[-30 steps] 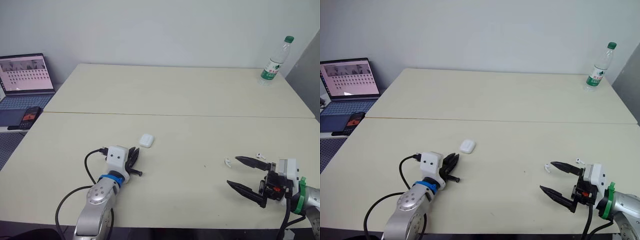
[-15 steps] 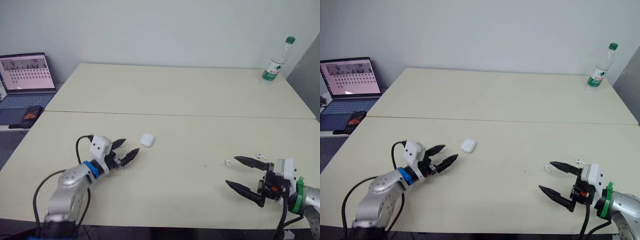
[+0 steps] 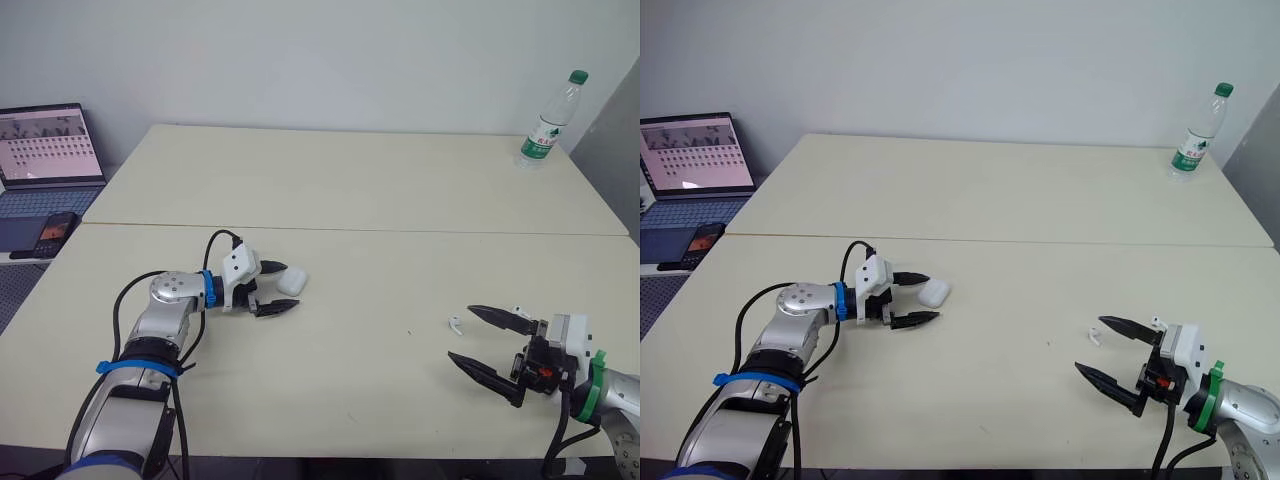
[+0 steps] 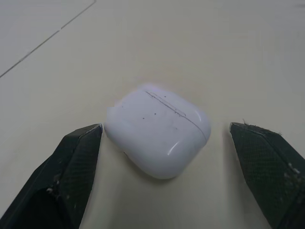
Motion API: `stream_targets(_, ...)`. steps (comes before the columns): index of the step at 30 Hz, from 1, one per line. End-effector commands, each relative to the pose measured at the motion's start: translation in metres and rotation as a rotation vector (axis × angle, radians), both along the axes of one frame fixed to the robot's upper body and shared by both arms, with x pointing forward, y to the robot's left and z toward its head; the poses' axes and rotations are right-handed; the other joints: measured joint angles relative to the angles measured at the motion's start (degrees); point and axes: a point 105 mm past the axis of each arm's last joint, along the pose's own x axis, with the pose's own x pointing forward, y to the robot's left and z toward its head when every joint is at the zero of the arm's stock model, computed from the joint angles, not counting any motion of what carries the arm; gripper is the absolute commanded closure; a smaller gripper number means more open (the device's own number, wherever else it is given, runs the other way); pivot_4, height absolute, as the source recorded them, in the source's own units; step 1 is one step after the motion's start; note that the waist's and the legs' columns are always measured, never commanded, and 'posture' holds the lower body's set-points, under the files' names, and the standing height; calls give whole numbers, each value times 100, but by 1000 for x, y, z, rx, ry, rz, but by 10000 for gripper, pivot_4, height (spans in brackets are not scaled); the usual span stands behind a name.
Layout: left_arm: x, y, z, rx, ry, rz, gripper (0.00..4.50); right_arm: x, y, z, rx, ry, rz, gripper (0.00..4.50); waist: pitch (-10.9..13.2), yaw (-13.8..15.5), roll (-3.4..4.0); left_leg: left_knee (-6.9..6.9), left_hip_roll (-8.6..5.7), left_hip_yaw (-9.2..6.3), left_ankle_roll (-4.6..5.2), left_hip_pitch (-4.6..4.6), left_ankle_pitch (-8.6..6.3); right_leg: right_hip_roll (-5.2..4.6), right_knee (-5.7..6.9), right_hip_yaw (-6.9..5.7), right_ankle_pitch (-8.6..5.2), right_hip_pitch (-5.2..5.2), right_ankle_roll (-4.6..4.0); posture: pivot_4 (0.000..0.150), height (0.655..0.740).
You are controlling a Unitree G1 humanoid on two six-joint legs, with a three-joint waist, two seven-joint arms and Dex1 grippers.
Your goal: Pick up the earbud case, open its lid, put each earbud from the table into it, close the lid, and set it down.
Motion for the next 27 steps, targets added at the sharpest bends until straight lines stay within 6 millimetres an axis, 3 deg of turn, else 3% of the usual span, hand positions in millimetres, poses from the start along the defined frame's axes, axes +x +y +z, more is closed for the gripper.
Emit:
stream_targets(1, 5, -3, 8, 6, -50, -23, 155, -2, 1, 8, -8, -54, -11, 0, 0, 5, 0, 0, 0, -1, 0, 0, 0, -1, 1, -1, 0, 0, 0, 1500, 7362)
stream_targets(14, 13, 8, 24, 14, -112, 14, 155, 2, 4, 6, -2, -61, -2, 0, 0, 4, -1, 4, 0, -1, 0, 1, 0, -1, 5, -1, 3, 0, 3, 1500, 7362)
stream_targets(21, 15, 23, 26, 12, -109, 71, 155, 2, 5, 4, 2, -59, 1, 0, 0, 4, -1, 5, 0, 0, 0, 1, 0, -2, 6, 0, 3, 0, 4, 1500, 7362)
stream_targets(27, 14, 24, 23, 22, -105, 74, 155, 3, 5, 3, 3, -58, 6, 0, 0, 4, -1, 5, 0, -1, 0, 1, 0, -2, 6, -1, 4, 0, 3, 1500, 7362)
